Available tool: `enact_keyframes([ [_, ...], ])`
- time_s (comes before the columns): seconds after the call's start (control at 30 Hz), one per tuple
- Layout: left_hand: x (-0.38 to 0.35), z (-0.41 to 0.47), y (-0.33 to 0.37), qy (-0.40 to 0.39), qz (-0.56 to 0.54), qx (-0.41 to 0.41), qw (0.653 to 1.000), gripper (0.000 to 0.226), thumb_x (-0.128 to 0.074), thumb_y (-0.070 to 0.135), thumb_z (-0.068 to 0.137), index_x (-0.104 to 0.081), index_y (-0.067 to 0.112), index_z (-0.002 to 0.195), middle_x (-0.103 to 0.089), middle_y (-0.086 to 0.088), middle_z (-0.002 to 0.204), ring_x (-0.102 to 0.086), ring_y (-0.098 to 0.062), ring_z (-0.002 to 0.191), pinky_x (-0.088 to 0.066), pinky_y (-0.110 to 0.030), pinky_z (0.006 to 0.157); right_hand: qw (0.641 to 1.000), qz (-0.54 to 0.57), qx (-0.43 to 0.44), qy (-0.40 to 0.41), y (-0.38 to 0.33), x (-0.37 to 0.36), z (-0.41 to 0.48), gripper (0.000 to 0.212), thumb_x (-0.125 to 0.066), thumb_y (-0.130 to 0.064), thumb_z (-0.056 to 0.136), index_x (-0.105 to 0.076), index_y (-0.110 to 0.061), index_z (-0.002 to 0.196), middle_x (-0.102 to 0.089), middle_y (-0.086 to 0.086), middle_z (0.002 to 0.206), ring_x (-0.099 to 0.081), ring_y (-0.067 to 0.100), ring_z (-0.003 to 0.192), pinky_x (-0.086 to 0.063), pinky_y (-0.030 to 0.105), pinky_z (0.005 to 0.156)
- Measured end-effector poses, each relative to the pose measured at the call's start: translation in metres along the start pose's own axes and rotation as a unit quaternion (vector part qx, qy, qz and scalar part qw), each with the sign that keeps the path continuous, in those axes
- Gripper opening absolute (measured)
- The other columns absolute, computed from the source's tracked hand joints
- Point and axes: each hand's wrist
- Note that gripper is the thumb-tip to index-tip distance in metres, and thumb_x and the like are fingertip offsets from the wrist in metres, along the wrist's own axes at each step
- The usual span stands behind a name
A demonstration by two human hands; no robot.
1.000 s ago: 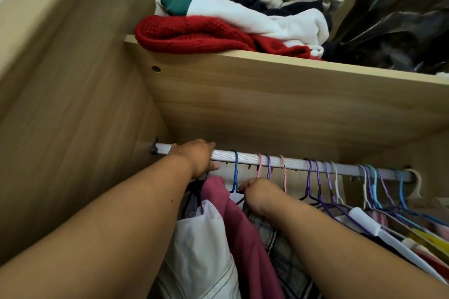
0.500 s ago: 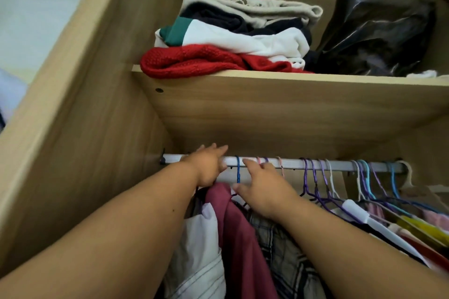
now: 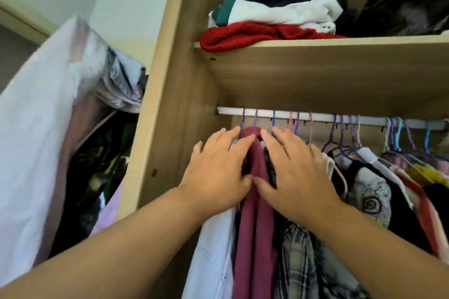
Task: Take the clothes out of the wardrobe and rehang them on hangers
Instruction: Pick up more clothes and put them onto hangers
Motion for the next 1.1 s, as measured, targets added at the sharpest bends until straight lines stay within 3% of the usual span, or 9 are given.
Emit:
enact_keyframes([
  [0.13,0.014,-0.086,-0.004,-0.013,0.031,0.029,0.999,0.077,-0.054,0.048,0.083,-0.012,0.040,0.147,-0.015,0.008,0.157,-0.010,-0.017,0.146,-0.021,-0.046,0.115,0.996,0.071,0.053,-0.008,-0.049,-0.002,-0.054,0.079,-0.058,-0.047,0.071,-0.031,-0.023,0.141,-0.043,0.005,0.143,-0.038,0.026,0.134,-0.037,0.058,0.099],
  [0.23,0.024,-0.150,-0.016,-0.038,0.067,0.056,0.995,0.075,-0.051,0.050,0.079,-0.022,0.035,0.147,-0.030,0.004,0.153,-0.027,-0.020,0.141,-0.033,-0.048,0.108,0.985,0.151,0.067,-0.054,-0.090,-0.011,-0.083,0.080,-0.059,-0.046,0.070,-0.029,-0.026,0.141,-0.042,0.004,0.143,-0.038,0.026,0.134,-0.040,0.056,0.100],
  [0.33,0.029,-0.216,-0.036,-0.084,0.095,0.104,0.987,0.071,-0.049,0.048,0.077,-0.031,0.030,0.143,-0.044,0.000,0.145,-0.043,-0.024,0.131,-0.046,-0.053,0.094,0.962,0.225,0.115,-0.102,-0.141,-0.026,-0.109,0.075,-0.056,-0.044,0.072,-0.030,-0.028,0.141,-0.041,0.004,0.143,-0.040,0.026,0.132,-0.042,0.052,0.100],
  [0.47,0.046,-0.300,-0.075,-0.144,0.131,0.200,0.960,0.070,-0.047,0.045,0.074,-0.036,0.031,0.142,-0.045,0.005,0.143,-0.047,-0.022,0.128,-0.048,-0.049,0.089,0.925,0.299,0.174,-0.155,-0.229,-0.042,-0.139,0.071,-0.059,-0.049,0.071,-0.039,-0.029,0.136,-0.051,0.004,0.136,-0.055,0.023,0.120,-0.048,0.038,0.093],
  [0.53,0.060,-0.339,-0.099,-0.190,0.156,0.250,0.937,0.073,-0.052,0.044,0.069,-0.036,0.032,0.139,-0.048,0.003,0.140,-0.051,-0.024,0.124,-0.049,-0.051,0.089,0.905,0.321,0.193,-0.203,-0.278,-0.054,-0.154,0.077,-0.063,-0.051,0.065,-0.041,-0.029,0.135,-0.054,0.004,0.133,-0.058,0.023,0.116,-0.050,0.037,0.089],
  [0.6,0.076,-0.378,-0.125,-0.241,0.182,0.308,0.902,0.075,-0.056,0.043,0.075,-0.027,0.036,0.143,-0.036,0.002,0.150,-0.040,-0.024,0.135,-0.037,-0.057,0.102,0.878,0.344,0.216,-0.255,-0.330,-0.066,-0.170,0.079,-0.062,-0.050,0.066,-0.035,-0.030,0.137,-0.048,0.006,0.138,-0.052,0.025,0.123,-0.048,0.040,0.094],
  [0.7,0.103,-0.437,-0.172,-0.268,0.214,0.392,0.854,0.070,-0.051,0.043,0.088,-0.012,0.042,0.147,-0.013,0.009,0.157,-0.015,-0.018,0.144,-0.013,-0.051,0.116,0.823,0.368,0.273,-0.336,-0.406,-0.086,-0.186,0.074,-0.053,-0.047,0.085,-0.012,-0.035,0.146,-0.014,0.002,0.155,-0.017,0.022,0.143,-0.023,0.043,0.113],
  [0.83,0.141,-0.504,-0.238,-0.281,0.227,0.481,0.799,0.067,-0.050,0.045,0.090,-0.016,0.040,0.147,-0.012,0.007,0.158,-0.015,-0.019,0.145,-0.012,-0.050,0.117,0.772,0.392,0.317,-0.388,-0.509,-0.112,-0.196,0.072,-0.049,-0.044,0.091,-0.007,-0.036,0.149,-0.003,-0.002,0.158,-0.011,0.019,0.144,-0.010,0.044,0.116],
  [1.1,0.226,-0.594,-0.344,-0.297,0.252,0.590,0.707,0.063,-0.049,0.044,0.091,-0.021,0.038,0.147,-0.014,0.006,0.158,-0.017,-0.019,0.144,-0.015,-0.048,0.116,0.694,0.427,0.389,-0.430,-0.704,-0.130,-0.177,0.067,-0.050,-0.041,0.092,-0.016,-0.033,0.148,-0.008,0.001,0.157,-0.010,0.024,0.144,-0.012,0.047,0.116],
])
Point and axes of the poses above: each hand's wrist, its own z-axis towards the middle knuckle, its own x-axis out of the back of the hand, y = z × x
